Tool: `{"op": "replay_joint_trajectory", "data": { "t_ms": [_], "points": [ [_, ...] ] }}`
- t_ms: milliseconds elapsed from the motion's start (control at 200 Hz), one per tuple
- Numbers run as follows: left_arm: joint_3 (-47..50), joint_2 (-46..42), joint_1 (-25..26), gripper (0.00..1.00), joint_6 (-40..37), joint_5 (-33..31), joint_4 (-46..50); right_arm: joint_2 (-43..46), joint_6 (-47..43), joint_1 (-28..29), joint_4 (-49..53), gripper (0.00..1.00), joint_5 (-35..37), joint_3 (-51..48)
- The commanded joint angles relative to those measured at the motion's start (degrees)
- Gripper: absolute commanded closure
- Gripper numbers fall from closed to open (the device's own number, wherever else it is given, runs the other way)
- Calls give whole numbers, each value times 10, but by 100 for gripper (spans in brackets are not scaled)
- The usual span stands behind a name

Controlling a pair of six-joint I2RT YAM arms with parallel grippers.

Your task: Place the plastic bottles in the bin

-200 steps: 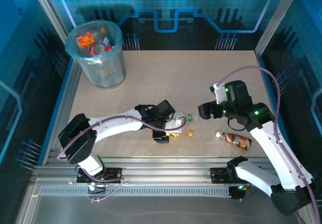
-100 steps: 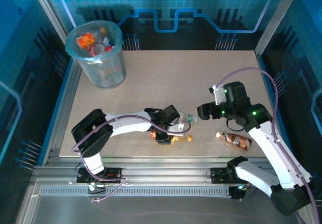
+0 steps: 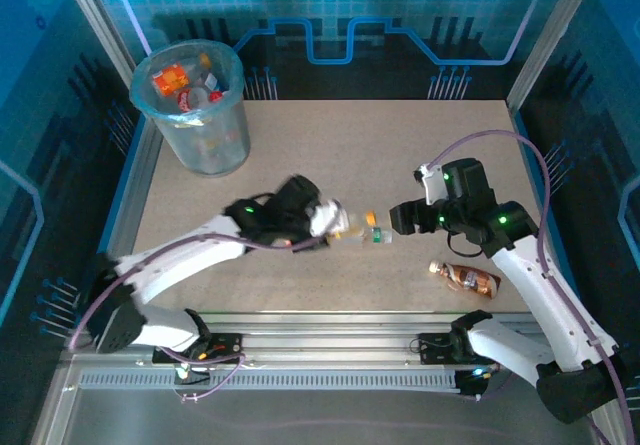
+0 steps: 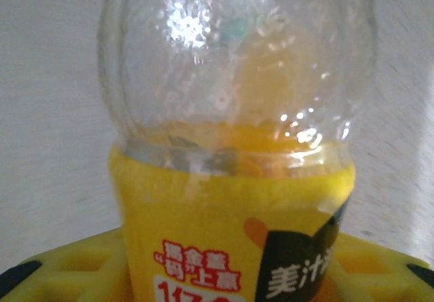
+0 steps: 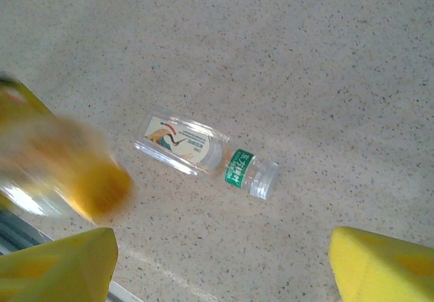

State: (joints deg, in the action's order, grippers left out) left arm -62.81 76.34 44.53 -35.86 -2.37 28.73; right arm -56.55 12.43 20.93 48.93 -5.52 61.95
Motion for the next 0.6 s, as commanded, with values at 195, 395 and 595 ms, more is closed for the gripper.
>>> {"op": "replay_joint_trajectory", "data": {
  "t_ms": [195, 395, 595],
  "points": [
    [-159, -54, -298, 52, 203, 10, -144, -113, 54, 141, -126, 22, -3, 123],
    [-241, 42, -462, 54, 335, 88, -265, -313, 36, 228, -166, 21, -29, 336],
    [-333, 165, -533, 55, 379, 96, -325, -493, 24, 263, -120, 21, -89, 574]
  ]
}}
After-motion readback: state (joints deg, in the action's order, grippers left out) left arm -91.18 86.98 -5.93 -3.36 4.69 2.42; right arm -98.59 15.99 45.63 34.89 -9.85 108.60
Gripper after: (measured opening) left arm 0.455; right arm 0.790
